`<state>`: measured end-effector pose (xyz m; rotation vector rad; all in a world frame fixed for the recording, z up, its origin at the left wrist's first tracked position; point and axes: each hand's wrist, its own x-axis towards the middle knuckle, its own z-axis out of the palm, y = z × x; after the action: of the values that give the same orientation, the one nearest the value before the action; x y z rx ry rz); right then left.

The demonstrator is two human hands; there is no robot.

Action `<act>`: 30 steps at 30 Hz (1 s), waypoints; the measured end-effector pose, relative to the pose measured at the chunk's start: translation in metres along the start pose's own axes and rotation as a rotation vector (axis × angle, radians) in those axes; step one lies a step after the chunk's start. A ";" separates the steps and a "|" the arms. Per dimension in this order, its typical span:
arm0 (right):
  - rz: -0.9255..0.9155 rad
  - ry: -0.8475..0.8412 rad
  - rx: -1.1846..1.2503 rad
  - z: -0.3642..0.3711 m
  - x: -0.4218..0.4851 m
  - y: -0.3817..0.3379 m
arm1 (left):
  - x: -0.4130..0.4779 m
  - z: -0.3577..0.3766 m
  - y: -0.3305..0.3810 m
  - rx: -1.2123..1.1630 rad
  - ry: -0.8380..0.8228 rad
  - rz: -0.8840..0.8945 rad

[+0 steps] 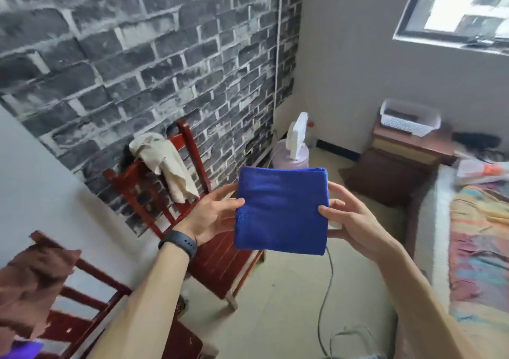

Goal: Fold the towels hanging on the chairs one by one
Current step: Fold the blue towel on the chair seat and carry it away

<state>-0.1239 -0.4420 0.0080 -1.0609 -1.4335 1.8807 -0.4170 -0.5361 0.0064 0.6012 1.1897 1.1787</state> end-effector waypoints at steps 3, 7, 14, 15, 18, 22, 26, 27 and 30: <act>-0.077 0.102 0.031 -0.040 0.001 -0.031 | 0.041 0.047 0.030 0.034 -0.069 0.033; -0.166 0.217 0.042 -0.095 0.013 -0.063 | 0.105 0.103 0.064 0.076 -0.137 0.059; -0.237 0.378 0.095 -0.183 0.081 -0.110 | 0.239 0.174 0.121 0.155 -0.267 0.075; -0.243 0.393 0.099 -0.195 0.093 -0.117 | 0.260 0.183 0.130 0.160 -0.280 0.079; -0.245 0.460 0.106 -0.229 0.130 -0.138 | 0.321 0.212 0.156 0.186 -0.339 0.074; -0.255 0.549 0.123 -0.277 0.167 -0.164 | 0.402 0.250 0.186 0.265 -0.453 0.052; -0.248 0.611 0.092 -0.328 0.191 -0.181 | 0.470 0.294 0.197 0.305 -0.528 0.020; -0.247 0.623 0.095 -0.341 0.198 -0.183 | 0.486 0.305 0.197 0.307 -0.547 0.012; -0.226 0.666 0.096 -0.382 0.220 -0.184 | 0.535 0.335 0.191 0.323 -0.565 -0.019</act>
<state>0.0704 -0.0116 0.0794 -1.2577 -1.0088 1.2473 -0.2156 0.0883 0.0741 1.0828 0.8925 0.7261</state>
